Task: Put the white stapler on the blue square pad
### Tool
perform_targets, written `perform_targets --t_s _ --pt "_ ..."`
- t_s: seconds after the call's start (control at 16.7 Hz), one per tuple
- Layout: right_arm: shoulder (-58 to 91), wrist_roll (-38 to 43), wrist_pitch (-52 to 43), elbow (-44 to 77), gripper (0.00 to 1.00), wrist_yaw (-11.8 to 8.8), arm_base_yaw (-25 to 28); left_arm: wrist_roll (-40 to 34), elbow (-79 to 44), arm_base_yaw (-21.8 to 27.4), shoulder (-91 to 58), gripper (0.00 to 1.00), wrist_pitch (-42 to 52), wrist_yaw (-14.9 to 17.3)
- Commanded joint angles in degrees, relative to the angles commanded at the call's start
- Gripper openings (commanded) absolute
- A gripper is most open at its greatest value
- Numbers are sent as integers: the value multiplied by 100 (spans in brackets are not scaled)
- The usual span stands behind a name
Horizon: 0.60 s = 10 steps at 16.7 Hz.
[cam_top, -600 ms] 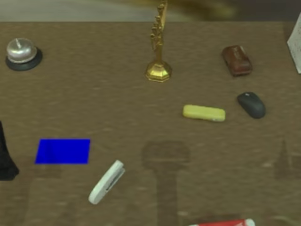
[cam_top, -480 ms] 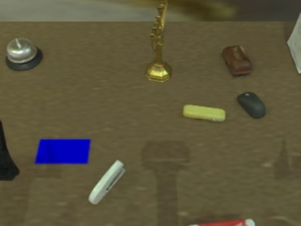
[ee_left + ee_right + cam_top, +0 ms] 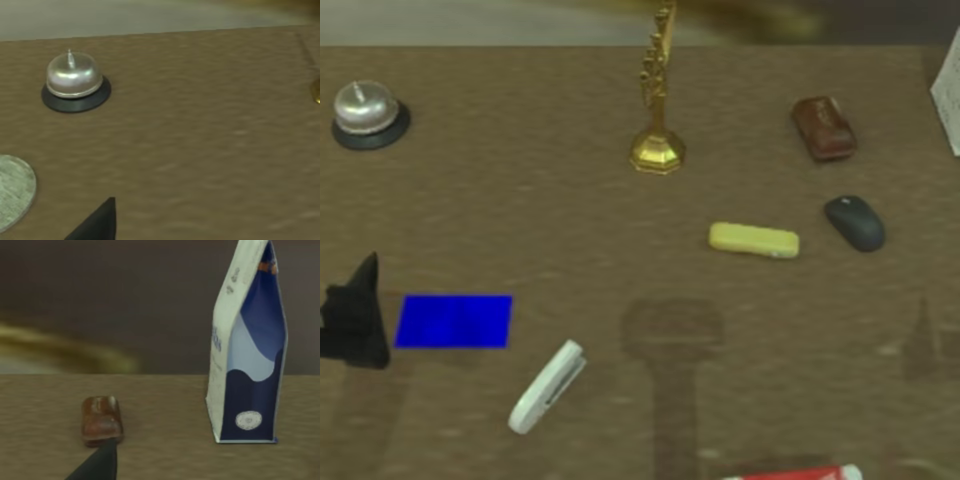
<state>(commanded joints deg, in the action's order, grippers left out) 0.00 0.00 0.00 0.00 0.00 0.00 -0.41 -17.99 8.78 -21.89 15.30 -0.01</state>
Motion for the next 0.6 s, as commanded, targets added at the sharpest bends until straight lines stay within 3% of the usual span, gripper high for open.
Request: perform_targets --t_s 0.6 --pt "0 0 0 0 100 0 0 -15 -3638 1864 -5439 100 3344 -13"
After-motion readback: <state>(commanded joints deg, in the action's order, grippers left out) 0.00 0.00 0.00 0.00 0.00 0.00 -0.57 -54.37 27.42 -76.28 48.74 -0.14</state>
